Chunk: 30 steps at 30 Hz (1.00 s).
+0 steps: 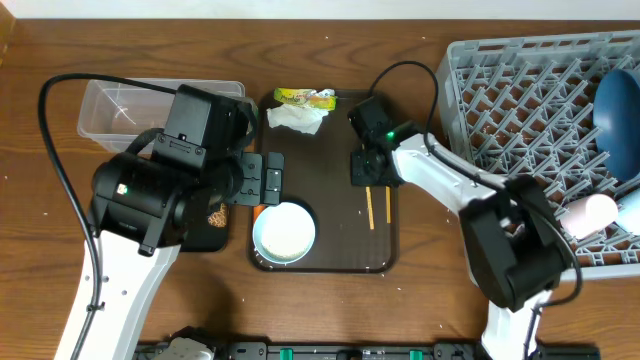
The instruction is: Sort waste into correct bins and load items into the dishwasher rack
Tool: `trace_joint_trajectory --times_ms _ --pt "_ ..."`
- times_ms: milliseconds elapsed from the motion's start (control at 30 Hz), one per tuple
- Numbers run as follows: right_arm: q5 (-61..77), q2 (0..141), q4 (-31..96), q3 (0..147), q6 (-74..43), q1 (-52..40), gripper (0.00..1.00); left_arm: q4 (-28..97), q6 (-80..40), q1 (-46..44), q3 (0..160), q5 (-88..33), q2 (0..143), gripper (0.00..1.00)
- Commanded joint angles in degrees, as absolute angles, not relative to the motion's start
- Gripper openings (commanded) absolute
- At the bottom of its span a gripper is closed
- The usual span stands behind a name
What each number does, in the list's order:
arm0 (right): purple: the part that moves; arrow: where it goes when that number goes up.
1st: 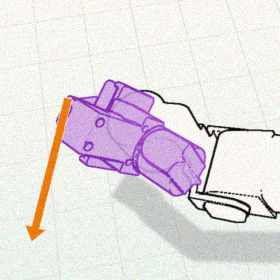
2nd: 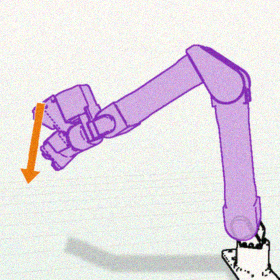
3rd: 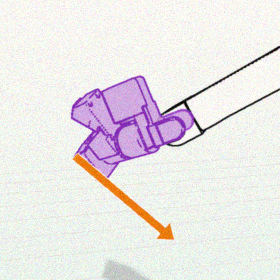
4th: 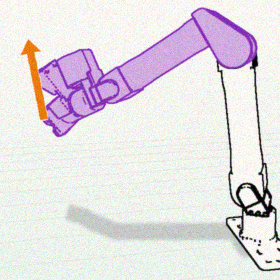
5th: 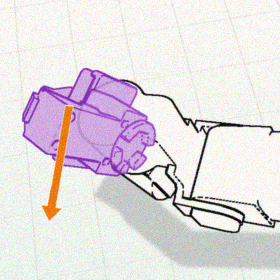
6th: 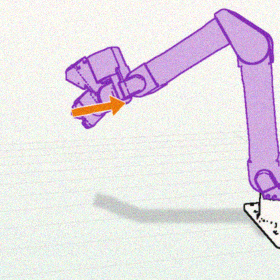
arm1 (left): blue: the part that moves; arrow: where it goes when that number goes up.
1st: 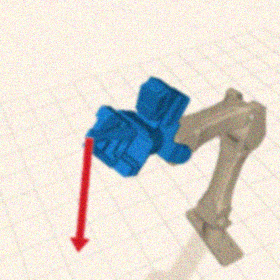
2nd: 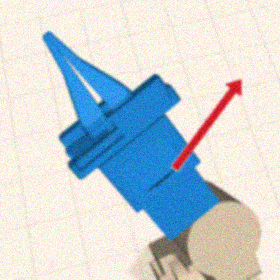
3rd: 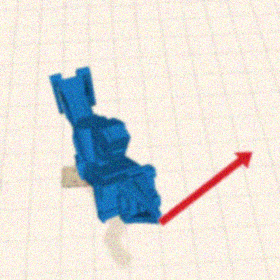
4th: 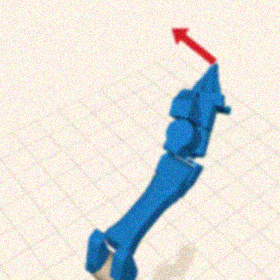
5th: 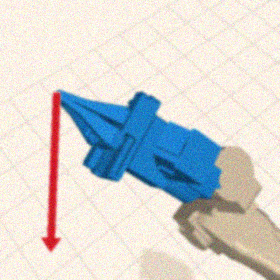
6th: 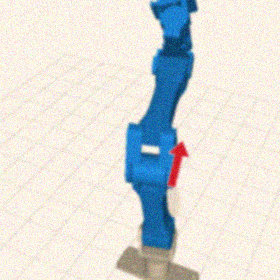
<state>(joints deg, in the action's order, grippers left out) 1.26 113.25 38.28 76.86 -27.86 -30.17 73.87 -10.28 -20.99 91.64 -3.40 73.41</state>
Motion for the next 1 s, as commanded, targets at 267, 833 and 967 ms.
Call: trace_joint_trajectory --times_ms 267,833,967 --pt "-2.72 85.8 42.74 77.32 -9.54 -18.74 0.01 73.89 -10.37 -20.75 92.12 -2.5 73.43 0.98" --pt "1.83 97.56 48.88 76.49 5.3 -2.26 0.01 73.69 -10.37 -20.75 92.12 -2.5 73.43 0.98" --pt "6.98 98.56 48.66 76.51 5.19 -2.85 0.4 73.67 -10.35 -20.75 92.12 -2.5 73.43 0.98"
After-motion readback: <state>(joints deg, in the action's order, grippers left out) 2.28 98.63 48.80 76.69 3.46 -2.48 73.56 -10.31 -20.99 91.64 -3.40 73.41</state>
